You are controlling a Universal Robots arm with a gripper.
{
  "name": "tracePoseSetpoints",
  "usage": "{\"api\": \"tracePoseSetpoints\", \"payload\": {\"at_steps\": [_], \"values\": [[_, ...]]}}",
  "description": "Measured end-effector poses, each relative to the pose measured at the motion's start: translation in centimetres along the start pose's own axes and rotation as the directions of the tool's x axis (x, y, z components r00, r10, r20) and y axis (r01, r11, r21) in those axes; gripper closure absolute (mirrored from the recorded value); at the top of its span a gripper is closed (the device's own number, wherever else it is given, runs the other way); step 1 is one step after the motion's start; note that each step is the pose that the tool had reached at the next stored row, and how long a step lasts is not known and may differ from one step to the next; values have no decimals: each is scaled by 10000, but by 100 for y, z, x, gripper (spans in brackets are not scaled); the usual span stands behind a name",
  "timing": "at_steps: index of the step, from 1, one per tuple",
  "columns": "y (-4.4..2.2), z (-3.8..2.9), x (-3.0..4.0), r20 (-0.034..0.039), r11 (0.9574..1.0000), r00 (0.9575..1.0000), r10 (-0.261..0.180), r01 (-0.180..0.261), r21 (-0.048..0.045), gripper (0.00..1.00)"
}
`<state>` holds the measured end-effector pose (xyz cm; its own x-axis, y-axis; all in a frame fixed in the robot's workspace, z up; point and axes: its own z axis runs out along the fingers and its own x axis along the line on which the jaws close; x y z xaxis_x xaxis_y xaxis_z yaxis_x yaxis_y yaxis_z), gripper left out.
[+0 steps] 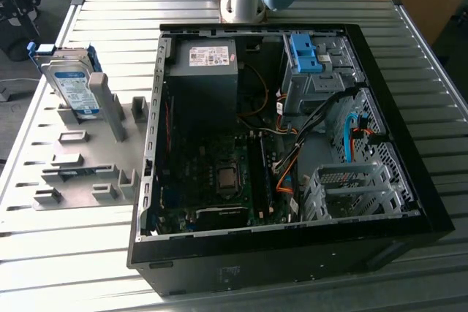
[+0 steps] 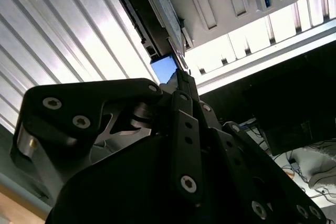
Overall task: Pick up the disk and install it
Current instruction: 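Pick up the disk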
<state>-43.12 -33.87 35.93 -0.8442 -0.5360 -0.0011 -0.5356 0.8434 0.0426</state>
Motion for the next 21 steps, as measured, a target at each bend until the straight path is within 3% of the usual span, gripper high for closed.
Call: {"api": "tracePoseSetpoints", "payload": {"at_steps": [14,17,21], "values": [[0,4,0,-32,9972,9972,-747,747,-2,89],[-1,6,0,-48,9932,9932,-1167,1167,-4,89],[-1,10,1,-78,9822,9822,-1876,1876,-9,89]]}}
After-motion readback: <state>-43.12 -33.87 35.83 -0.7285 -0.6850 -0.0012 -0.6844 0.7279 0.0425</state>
